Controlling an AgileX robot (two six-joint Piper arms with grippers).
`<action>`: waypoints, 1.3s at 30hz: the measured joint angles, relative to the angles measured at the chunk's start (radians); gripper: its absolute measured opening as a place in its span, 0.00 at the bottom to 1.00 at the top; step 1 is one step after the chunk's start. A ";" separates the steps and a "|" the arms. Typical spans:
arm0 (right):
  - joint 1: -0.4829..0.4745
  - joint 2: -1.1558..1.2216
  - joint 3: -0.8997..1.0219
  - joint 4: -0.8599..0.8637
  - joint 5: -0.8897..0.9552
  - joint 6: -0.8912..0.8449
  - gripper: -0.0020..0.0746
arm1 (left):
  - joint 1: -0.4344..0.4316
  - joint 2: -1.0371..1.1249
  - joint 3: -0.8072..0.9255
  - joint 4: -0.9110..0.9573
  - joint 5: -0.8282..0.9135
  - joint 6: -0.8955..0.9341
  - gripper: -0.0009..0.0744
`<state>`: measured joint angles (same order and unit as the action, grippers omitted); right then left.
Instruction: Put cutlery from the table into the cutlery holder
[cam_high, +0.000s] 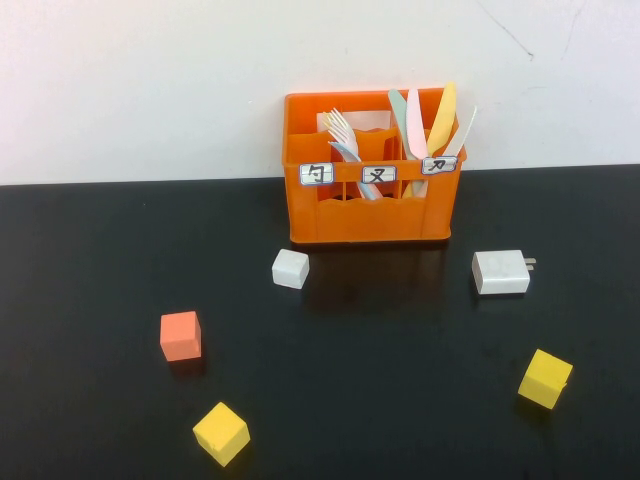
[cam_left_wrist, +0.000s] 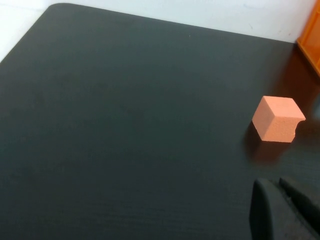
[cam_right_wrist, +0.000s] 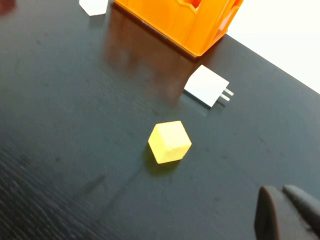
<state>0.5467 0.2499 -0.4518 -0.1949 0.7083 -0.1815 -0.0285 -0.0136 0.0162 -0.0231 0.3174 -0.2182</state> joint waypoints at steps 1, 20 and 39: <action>0.000 0.000 0.000 0.000 0.000 0.000 0.02 | 0.000 0.000 0.000 0.000 0.000 0.000 0.01; 0.000 0.000 0.000 0.000 0.000 0.000 0.02 | 0.000 0.000 0.000 0.002 0.002 -0.004 0.01; -0.310 -0.052 0.000 0.018 -0.002 0.000 0.02 | 0.000 0.000 0.000 0.002 0.002 -0.005 0.01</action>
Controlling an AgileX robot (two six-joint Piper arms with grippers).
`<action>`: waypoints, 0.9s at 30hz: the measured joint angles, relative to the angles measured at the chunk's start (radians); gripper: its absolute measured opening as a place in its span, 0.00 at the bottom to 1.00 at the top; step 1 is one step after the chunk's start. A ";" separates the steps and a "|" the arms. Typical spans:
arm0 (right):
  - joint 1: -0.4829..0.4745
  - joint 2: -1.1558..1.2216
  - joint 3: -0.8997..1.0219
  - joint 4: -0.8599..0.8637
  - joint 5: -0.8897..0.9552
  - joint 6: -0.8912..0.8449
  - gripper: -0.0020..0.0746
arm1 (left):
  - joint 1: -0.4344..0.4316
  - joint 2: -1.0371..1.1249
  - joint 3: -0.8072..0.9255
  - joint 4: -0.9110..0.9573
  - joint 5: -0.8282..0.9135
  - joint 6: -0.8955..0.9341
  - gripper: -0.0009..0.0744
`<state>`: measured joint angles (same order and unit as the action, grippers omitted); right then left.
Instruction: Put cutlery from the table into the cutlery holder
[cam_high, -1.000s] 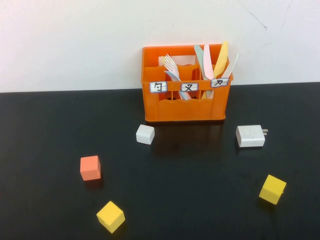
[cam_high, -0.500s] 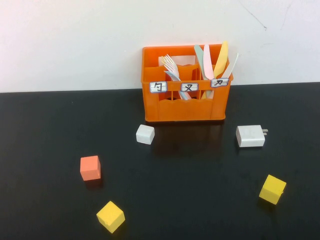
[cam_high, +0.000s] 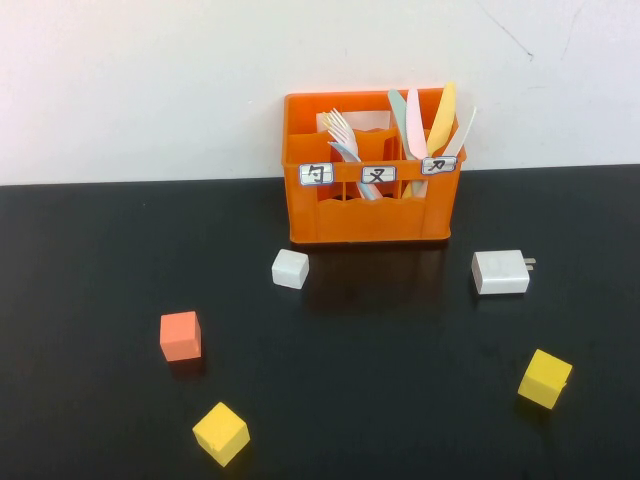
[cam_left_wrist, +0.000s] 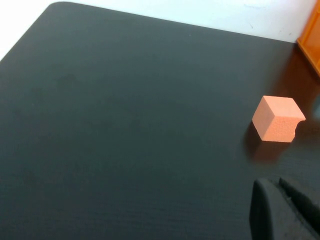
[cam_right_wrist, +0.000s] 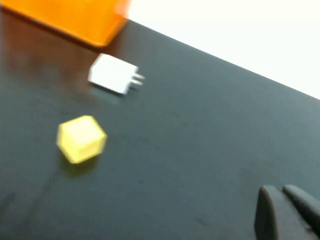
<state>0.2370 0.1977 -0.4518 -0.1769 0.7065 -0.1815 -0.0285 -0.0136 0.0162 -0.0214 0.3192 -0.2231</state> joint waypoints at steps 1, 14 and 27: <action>-0.031 0.000 0.000 0.000 0.000 0.000 0.02 | 0.000 0.000 0.000 0.000 0.000 0.000 0.01; -0.270 0.000 0.067 0.000 -0.056 0.004 0.02 | 0.000 0.000 0.000 0.000 0.000 0.000 0.01; -0.270 -0.198 0.460 0.005 -0.351 0.004 0.02 | 0.000 0.000 0.000 0.000 0.000 -0.012 0.01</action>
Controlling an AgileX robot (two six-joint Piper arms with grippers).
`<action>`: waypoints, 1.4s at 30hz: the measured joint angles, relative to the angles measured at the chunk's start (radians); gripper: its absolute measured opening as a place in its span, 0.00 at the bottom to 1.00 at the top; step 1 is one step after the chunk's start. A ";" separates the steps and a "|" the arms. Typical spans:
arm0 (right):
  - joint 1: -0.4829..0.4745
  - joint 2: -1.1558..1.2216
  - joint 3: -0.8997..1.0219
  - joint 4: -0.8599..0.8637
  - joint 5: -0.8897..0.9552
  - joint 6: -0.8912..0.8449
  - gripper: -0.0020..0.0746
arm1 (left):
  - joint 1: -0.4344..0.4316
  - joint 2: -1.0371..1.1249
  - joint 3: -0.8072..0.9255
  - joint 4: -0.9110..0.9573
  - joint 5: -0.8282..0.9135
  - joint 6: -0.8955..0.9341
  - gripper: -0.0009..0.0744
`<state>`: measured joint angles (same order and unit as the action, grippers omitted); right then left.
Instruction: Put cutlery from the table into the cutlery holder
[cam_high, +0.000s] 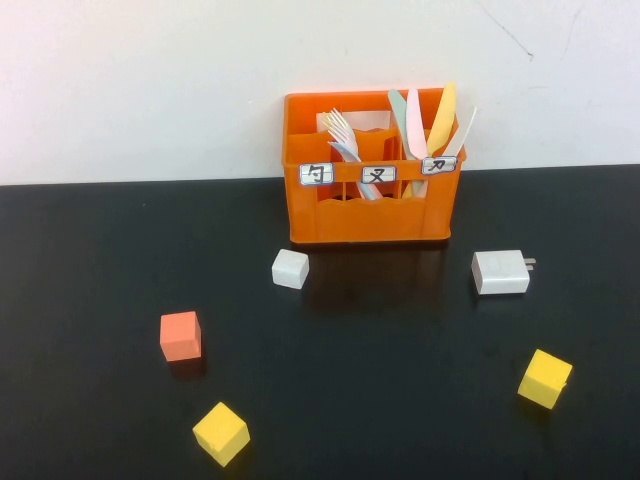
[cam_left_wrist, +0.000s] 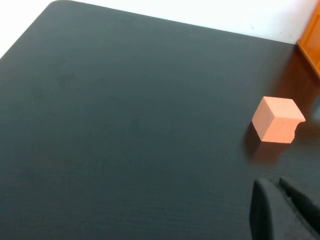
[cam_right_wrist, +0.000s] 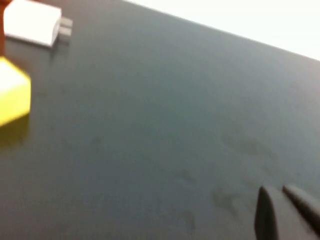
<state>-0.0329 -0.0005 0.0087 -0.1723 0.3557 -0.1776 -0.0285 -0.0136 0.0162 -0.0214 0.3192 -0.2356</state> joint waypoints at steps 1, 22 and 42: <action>-0.001 -0.004 0.008 0.000 -0.008 0.000 0.02 | 0.000 0.000 0.000 0.000 0.000 -0.003 0.01; -0.003 -0.011 0.008 0.004 -0.008 0.000 0.02 | 0.000 0.000 0.000 0.000 0.000 -0.002 0.01; -0.005 -0.011 0.008 0.075 -0.010 0.196 0.02 | 0.000 0.000 0.000 0.000 0.000 -0.002 0.01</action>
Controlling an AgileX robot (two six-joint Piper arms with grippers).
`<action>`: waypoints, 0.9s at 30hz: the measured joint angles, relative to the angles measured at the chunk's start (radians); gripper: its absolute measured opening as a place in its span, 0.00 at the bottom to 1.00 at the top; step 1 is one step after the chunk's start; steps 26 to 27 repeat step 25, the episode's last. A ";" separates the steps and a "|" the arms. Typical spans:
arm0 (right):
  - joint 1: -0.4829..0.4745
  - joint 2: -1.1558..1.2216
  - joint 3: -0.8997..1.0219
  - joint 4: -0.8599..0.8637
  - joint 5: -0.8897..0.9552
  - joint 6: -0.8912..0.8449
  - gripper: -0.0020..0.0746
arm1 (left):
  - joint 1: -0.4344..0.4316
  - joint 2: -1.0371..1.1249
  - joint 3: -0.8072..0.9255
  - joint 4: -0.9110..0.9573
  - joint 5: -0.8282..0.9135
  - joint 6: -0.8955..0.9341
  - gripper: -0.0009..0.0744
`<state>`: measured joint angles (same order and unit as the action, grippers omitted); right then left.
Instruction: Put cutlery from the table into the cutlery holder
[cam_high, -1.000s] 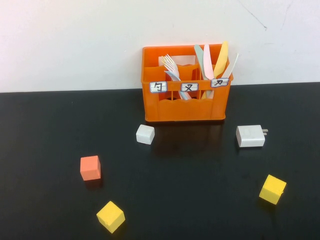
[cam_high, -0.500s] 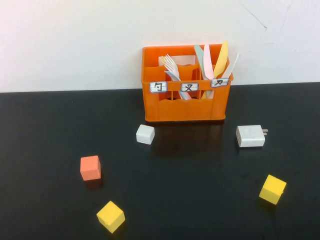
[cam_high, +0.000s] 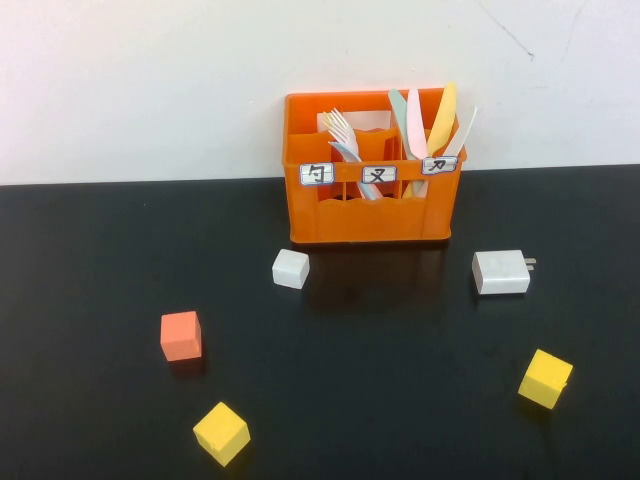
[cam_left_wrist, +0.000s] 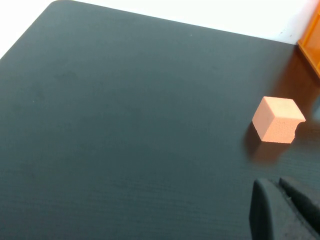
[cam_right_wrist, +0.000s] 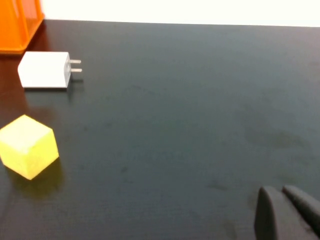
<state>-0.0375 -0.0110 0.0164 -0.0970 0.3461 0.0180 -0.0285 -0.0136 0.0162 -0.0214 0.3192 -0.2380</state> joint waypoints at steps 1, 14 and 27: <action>0.000 0.000 0.000 0.000 0.000 0.002 0.02 | 0.000 0.000 0.000 0.000 0.000 -0.001 0.01; 0.000 0.000 0.000 0.000 0.000 0.009 0.02 | 0.000 0.000 0.000 0.000 0.000 -0.002 0.01; 0.000 0.000 0.000 0.000 0.000 0.009 0.02 | 0.000 0.000 0.000 0.000 0.000 -0.002 0.01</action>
